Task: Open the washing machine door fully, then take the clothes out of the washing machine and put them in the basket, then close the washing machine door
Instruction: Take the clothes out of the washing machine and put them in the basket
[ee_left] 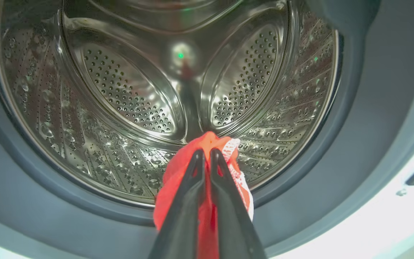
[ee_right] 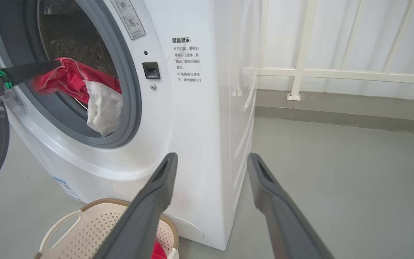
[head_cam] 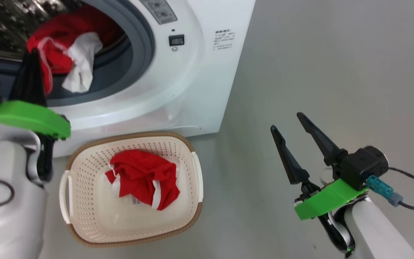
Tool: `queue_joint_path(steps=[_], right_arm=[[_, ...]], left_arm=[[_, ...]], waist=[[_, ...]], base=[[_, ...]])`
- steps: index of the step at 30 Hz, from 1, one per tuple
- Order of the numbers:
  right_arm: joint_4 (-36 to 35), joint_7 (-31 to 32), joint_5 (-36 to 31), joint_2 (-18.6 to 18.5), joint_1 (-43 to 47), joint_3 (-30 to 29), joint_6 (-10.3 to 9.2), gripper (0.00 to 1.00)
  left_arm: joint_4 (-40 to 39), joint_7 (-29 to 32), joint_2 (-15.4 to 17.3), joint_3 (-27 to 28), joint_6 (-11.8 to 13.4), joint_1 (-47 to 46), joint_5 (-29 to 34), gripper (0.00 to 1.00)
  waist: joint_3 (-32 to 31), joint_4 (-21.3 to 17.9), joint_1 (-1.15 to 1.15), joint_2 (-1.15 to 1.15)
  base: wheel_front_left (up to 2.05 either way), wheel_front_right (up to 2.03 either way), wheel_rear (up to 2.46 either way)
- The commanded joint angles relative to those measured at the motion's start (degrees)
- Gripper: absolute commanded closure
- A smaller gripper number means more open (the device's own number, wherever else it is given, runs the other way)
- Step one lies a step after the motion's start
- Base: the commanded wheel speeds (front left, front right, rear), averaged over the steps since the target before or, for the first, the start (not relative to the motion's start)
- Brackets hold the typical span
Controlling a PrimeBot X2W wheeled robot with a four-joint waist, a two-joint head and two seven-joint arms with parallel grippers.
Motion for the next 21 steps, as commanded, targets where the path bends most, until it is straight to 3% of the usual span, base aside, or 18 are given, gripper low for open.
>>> queue_joint_path(steps=[1, 21], right_arm=[[-1.04, -0.37, 0.17, -0.01, 1.35, 0.72, 0.36, 0.0], [-0.09, -0.37, -0.09, -0.2, 8.77, -1.07, 0.36, 0.0]], left_arm=[[-2.73, -0.69, 1.95, 1.89, 0.51, 1.51, 0.65, 1.0], [-25.33, 1.95, -0.64, 4.94, 3.41, 25.12, -0.48, 1.0]], waist=[[-2.24, 0.55, 0.0, 0.0], [-15.47, 1.82, 0.0, 0.0]], base=[[0.0, 0.0, 0.0], [0.0, 0.0, 0.0]])
